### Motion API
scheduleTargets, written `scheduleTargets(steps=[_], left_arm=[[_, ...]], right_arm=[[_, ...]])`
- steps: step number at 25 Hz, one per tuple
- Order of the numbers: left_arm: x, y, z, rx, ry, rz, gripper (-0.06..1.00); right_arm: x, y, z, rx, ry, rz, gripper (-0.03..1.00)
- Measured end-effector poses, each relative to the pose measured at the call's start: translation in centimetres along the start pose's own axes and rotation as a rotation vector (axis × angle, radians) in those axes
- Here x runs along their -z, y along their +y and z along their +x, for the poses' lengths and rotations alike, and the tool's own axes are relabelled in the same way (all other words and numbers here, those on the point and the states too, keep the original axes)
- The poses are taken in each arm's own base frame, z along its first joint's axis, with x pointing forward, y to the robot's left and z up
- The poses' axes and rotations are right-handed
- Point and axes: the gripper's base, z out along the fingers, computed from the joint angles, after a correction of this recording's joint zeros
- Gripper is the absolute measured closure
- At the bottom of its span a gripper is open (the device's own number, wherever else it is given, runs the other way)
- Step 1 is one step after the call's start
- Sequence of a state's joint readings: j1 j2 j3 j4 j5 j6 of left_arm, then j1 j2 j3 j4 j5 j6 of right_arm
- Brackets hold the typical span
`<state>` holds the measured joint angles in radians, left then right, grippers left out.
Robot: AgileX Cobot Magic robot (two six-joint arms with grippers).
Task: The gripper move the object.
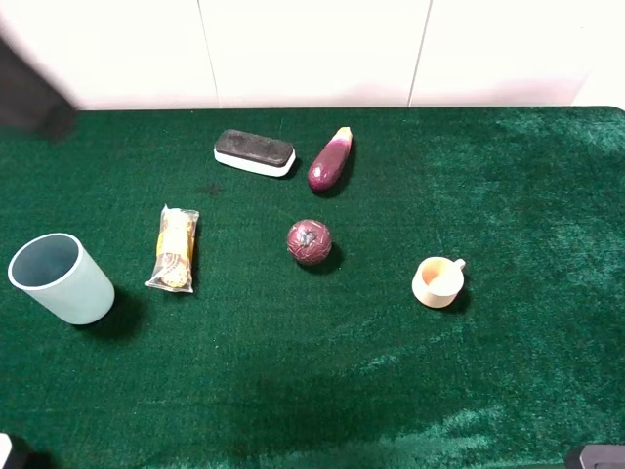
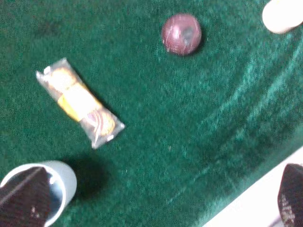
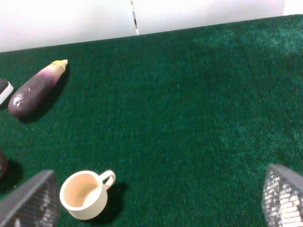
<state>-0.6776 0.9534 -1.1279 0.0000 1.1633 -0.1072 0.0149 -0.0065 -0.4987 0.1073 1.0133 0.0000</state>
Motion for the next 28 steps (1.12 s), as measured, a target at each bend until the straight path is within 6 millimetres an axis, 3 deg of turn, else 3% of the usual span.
scheduleTargets(steps=[7,18,24,28], left_arm=[[1.0,0.8,6.0,-0.003,-0.060,-0.008,-0.05],[0.0,2.9,13.3,0.193,-0.156,-0.186,-0.05],[-2.1,3.1,16.0,0.230,-0.274,-0.280,-0.05],[-2.4,2.8,17.1,0.265,-0.332,-0.321,-0.05]], right_arm=[[0.0,0.0,0.0,0.000,0.000,0.000,0.32],[0.0,0.0,0.0,0.000,0.000,0.000,0.32],[0.0,0.0,0.0,0.000,0.000,0.000,0.32],[0.0,0.0,0.0,0.000,0.000,0.000,0.32]])
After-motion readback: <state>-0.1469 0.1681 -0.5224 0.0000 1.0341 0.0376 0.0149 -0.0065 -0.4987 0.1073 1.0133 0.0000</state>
